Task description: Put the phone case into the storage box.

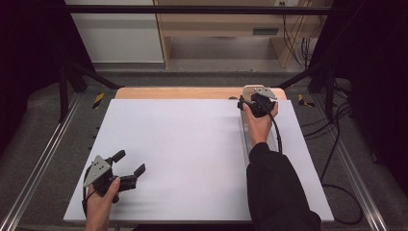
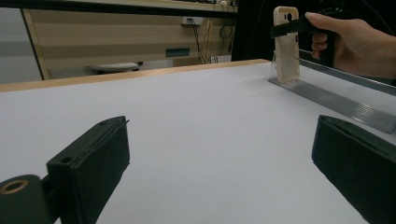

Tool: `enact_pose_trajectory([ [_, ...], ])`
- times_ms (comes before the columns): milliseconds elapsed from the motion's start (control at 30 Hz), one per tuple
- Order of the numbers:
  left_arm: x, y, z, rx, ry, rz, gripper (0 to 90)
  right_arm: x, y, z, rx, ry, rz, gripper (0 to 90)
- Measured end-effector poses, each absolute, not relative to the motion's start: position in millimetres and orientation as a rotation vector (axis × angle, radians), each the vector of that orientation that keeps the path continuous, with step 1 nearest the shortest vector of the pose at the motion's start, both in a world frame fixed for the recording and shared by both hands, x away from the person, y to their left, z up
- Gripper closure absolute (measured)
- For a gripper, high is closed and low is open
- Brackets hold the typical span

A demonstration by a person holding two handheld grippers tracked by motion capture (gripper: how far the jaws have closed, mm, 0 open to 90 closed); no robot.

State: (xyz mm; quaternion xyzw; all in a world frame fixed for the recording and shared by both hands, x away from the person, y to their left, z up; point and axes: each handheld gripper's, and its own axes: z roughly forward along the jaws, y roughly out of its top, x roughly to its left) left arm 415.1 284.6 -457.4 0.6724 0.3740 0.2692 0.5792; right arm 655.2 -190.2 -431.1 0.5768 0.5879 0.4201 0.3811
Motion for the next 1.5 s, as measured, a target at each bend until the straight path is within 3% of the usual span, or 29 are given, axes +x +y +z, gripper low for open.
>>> enact_pose_trajectory([
  [1500, 415.1, 284.7, -457.2, 1.568, 0.878, 0.630, 4.0, 654.6, -191.8, -428.7, 1.488, 1.503, 1.087, 7.3],
])
